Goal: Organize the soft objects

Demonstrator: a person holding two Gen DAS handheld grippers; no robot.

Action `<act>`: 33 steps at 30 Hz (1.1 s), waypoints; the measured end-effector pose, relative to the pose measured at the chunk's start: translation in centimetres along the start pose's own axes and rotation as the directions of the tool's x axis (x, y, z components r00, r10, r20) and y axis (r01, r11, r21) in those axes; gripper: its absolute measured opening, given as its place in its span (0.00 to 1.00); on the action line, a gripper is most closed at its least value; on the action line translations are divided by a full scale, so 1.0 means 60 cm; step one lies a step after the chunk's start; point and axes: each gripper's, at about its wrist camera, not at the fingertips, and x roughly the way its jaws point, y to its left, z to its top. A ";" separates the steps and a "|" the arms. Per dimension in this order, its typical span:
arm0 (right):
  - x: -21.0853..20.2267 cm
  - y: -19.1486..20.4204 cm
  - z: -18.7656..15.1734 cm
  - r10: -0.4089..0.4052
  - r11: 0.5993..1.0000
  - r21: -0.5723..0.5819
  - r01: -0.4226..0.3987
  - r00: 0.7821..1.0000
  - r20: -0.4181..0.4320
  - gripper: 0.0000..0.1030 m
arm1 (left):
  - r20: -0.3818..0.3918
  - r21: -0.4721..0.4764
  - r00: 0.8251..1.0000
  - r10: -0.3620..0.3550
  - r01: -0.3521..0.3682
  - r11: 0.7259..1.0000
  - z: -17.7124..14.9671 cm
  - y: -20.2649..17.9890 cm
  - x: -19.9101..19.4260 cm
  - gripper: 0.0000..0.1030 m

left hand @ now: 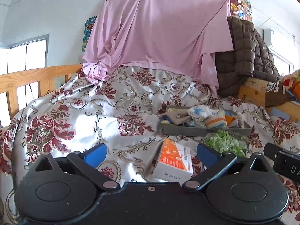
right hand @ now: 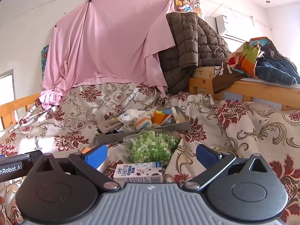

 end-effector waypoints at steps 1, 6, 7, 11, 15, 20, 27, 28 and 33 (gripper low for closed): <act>-0.002 0.001 -0.001 -0.002 1.000 -0.001 0.002 1.000 -0.003 1.00 | -0.005 -0.001 1.000 0.003 -0.003 1.000 -0.002 0.001 -0.002 0.99; -0.006 0.005 -0.008 -0.021 1.000 -0.016 0.021 0.999 -0.025 1.00 | -0.013 -0.006 1.000 0.002 -0.002 1.000 -0.009 0.003 -0.007 0.99; -0.006 0.005 -0.008 -0.025 1.000 -0.018 0.024 0.999 -0.030 1.00 | -0.011 -0.008 1.000 0.002 -0.002 1.000 -0.010 0.004 -0.007 0.99; -0.004 0.005 -0.011 -0.034 0.999 -0.019 0.033 0.998 -0.046 1.00 | -0.002 -0.009 1.000 0.005 -0.005 1.000 -0.010 0.010 -0.007 0.99; -0.005 0.006 -0.014 -0.025 0.999 -0.027 0.023 0.998 -0.053 1.00 | -0.019 -0.004 1.000 0.024 -0.024 1.000 -0.018 0.015 -0.002 0.99; -0.006 0.008 -0.016 -0.024 0.999 -0.030 0.022 0.998 -0.057 1.00 | -0.037 0.002 0.998 0.041 -0.041 0.999 -0.028 0.019 0.002 0.99; 0.010 0.009 -0.019 -0.024 0.999 -0.037 0.021 0.994 -0.106 1.00 | -0.043 0.000 0.998 0.046 -0.046 0.999 -0.030 0.020 0.005 0.99; 0.012 0.008 -0.020 -0.024 0.999 -0.038 0.020 0.993 -0.114 1.00 | -0.044 -0.001 0.998 0.047 -0.047 0.999 -0.031 0.021 0.007 0.99; 0.027 0.008 -0.024 -0.020 0.999 -0.039 0.013 0.986 -0.165 1.00 | -0.053 -0.003 0.997 0.054 -0.054 0.999 -0.034 0.025 0.011 0.99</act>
